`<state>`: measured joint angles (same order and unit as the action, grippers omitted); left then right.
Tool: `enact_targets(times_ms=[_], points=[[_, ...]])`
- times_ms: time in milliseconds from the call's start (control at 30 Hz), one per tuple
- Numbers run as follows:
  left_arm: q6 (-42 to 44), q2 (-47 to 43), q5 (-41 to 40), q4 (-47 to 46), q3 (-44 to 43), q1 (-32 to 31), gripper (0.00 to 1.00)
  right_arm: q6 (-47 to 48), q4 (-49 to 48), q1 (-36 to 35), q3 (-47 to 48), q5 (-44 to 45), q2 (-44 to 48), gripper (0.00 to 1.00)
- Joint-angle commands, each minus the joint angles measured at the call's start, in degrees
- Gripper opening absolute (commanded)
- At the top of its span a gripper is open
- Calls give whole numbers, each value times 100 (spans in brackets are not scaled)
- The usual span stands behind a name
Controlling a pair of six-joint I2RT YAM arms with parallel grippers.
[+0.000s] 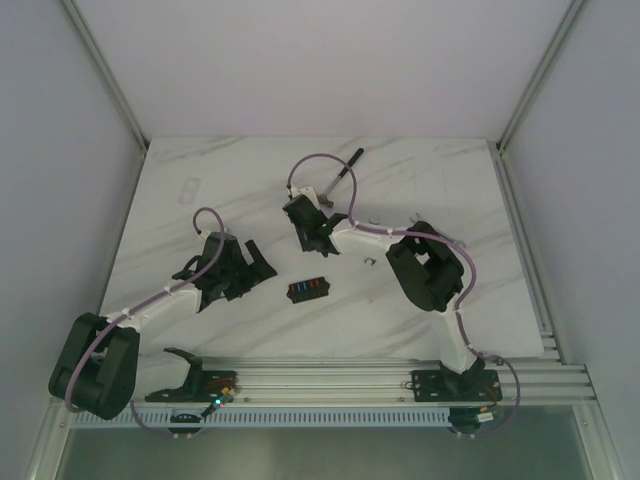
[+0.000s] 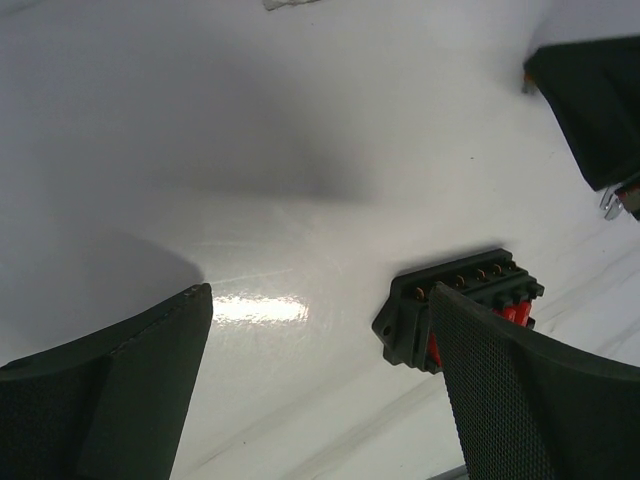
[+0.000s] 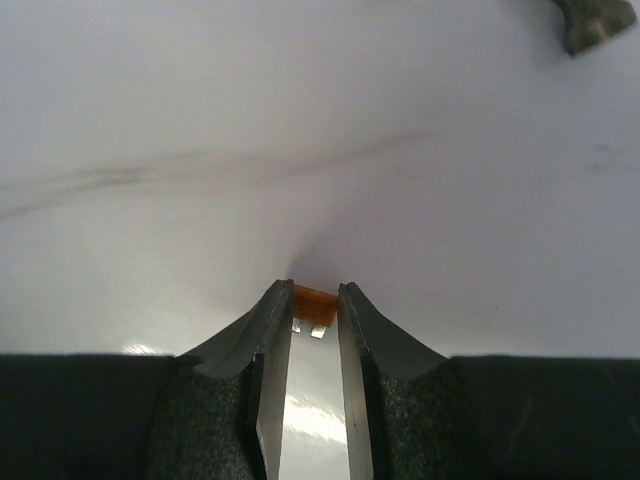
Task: Snap on the fuse box
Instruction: Pick up the fuse from the center of the board.
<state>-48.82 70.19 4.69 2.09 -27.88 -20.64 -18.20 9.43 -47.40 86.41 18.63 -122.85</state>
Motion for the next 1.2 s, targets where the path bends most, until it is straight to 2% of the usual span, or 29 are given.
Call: enact_targets(times_ms=[0, 233, 400, 700, 867, 1167], points=[[-10, 38, 102, -134, 2, -49, 98, 182, 831, 134, -407, -114, 427, 24], [21, 131, 126, -172, -70, -85, 98, 295, 1709, 486, -582, -698, 757, 26], [36, 170, 135, -184, -83, -107, 99, 253, 2047, 701, -527, -1062, 824, 36], [39, 153, 155, -192, -102, -118, 98, -80, 2155, 758, -87, -1435, 792, 45], [52, 179, 177, -196, -137, -115, 98, -670, 2499, 795, 273, -893, 765, 52], [116, 238, 197, -192, -200, -120, 99, -1491, 2807, 846, 642, -632, 362, 52]])
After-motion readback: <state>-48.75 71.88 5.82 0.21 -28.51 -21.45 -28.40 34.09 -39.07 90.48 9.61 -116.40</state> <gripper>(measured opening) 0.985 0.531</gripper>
